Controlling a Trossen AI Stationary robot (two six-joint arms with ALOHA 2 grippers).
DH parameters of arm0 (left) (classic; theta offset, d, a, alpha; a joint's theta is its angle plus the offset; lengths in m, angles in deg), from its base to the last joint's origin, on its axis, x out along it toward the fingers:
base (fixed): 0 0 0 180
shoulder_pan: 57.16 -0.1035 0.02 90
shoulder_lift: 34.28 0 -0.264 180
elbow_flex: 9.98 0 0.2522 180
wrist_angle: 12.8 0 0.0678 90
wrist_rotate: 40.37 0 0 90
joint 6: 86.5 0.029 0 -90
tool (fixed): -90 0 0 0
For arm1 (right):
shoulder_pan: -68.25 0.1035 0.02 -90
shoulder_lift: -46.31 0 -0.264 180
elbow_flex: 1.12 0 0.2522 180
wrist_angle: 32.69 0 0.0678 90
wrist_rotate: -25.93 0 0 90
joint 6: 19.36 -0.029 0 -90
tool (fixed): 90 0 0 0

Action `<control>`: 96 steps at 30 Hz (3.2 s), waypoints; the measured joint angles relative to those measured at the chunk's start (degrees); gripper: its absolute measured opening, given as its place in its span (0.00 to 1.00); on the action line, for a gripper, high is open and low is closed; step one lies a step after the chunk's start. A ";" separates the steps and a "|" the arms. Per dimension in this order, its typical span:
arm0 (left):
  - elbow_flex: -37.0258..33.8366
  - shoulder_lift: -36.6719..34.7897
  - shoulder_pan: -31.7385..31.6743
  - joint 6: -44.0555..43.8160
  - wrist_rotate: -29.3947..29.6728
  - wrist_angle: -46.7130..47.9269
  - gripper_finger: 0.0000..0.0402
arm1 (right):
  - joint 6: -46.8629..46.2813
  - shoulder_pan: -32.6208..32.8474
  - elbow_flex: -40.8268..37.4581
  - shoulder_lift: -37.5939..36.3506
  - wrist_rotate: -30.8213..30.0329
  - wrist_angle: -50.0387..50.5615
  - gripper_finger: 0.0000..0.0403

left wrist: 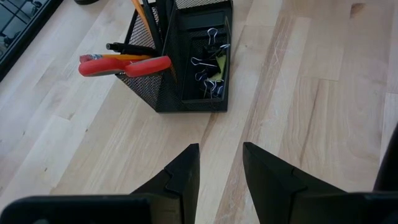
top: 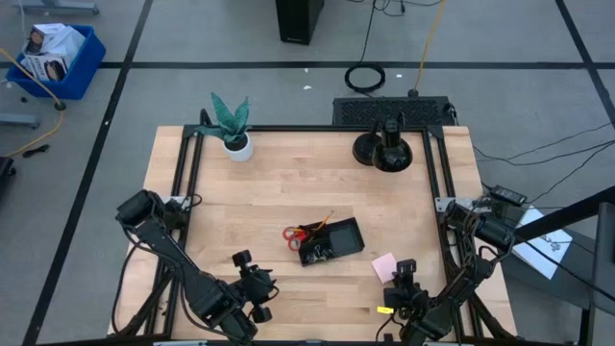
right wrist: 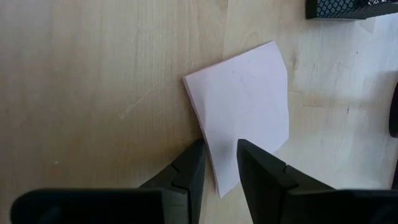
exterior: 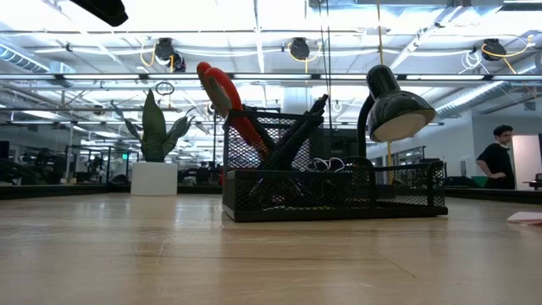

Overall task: Pick and place office supplies into organizer
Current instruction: Put the purple sticky notes into the black desk organizer

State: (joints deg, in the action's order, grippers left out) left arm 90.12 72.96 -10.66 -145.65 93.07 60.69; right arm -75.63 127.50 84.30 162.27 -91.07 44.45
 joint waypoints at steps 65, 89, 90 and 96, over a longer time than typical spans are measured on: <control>0.00 0.00 0.02 -0.90 0.00 4.95 0.32 | -8.28 -0.04 0.07 -12.29 -6.17 6.78 0.00; 0.00 0.00 0.13 -7.65 -1.90 16.48 0.32 | -5.98 -1.00 0.09 -23.75 -21.16 4.81 0.00; 0.00 0.00 0.13 -7.65 -1.88 16.47 0.32 | -4.11 -1.67 0.09 -24.02 -21.18 3.97 0.00; 0.00 0.00 0.13 -7.82 -1.88 16.63 0.32 | 12.17 -8.34 0.09 -24.28 -21.03 -3.61 0.00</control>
State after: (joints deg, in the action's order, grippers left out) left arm 90.12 72.96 -10.53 -153.48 91.19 77.32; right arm -63.46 119.16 84.39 138.00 -112.10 40.83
